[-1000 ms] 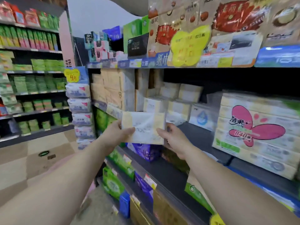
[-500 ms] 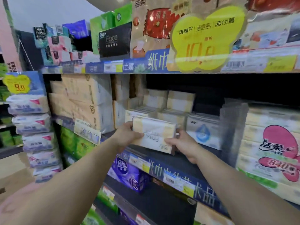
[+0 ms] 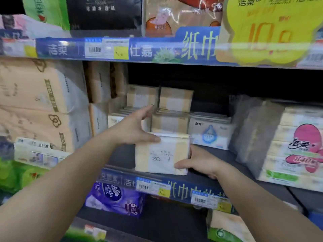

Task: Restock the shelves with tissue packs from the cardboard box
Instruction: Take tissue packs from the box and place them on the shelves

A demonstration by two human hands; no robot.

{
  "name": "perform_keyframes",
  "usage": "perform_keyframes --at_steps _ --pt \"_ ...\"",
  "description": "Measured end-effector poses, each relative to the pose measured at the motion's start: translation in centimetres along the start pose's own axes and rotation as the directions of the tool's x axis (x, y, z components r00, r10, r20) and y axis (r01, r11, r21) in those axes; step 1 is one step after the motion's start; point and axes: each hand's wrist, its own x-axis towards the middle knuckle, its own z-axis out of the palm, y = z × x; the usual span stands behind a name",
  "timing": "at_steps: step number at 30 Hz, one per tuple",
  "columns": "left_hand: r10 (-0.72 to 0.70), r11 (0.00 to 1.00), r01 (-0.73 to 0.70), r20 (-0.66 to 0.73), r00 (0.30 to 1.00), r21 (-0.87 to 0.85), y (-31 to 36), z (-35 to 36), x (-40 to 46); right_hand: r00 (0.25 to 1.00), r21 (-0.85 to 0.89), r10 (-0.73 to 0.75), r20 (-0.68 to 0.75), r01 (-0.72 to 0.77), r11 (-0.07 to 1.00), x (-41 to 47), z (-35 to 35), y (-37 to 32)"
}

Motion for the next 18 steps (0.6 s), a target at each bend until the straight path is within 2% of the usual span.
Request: perform_keyframes --at_steps 2,4,6,8,9,11,12,13,15,16,18 --pt "0.100 0.976 -0.127 0.157 0.983 0.178 2.5 0.7 1.2 0.999 -0.007 0.013 -0.035 -0.013 1.000 -0.2 0.3 -0.5" --pt "0.082 0.941 -0.176 0.309 0.948 0.288 4.0 2.0 2.3 0.998 0.000 0.014 -0.063 -0.014 1.000 -0.4 0.5 -1.0" --pt "0.009 0.923 -0.152 0.373 0.928 0.355 4.4 3.1 2.9 0.996 0.004 0.003 -0.086 -0.002 1.000 -0.6 0.7 -1.5" --pt "0.005 0.937 -0.130 0.360 0.933 0.325 4.0 3.4 3.2 0.993 0.047 -0.017 -0.120 0.022 0.999 -0.8 0.7 -1.5" --pt "0.023 0.957 -0.116 0.329 0.944 0.266 3.6 3.2 3.1 0.989 0.147 -0.025 -0.145 0.047 0.988 -0.9 0.7 -1.3" --pt "0.044 0.998 -0.054 0.223 0.974 0.042 2.5 2.6 3.0 0.981 0.422 -0.004 -0.192 0.087 0.902 -1.2 0.5 -0.8" --pt "0.037 0.991 -0.016 0.153 0.987 -0.131 1.9 2.3 2.8 0.983 0.508 0.003 -0.185 0.093 0.856 -1.3 0.5 -0.7" --pt "0.004 0.939 0.028 0.093 0.996 -0.344 1.3 2.3 2.5 0.989 0.521 -0.005 -0.150 0.084 0.849 -1.3 0.7 -0.6" --pt "-0.108 0.683 0.102 0.038 0.993 -0.723 0.4 3.1 1.5 0.997 0.440 -0.019 -0.075 0.050 0.897 -1.0 1.5 -0.4" --pt "-0.154 0.549 0.119 0.040 0.987 -0.827 -0.1 3.9 0.9 0.997 0.369 -0.012 -0.074 0.038 0.929 -0.7 2.0 -0.4" --pt "-0.191 0.397 0.134 0.062 0.980 -0.908 -0.8 5.5 -0.3 0.992 0.279 -0.005 -0.127 0.041 0.959 -0.1 2.6 -0.4"
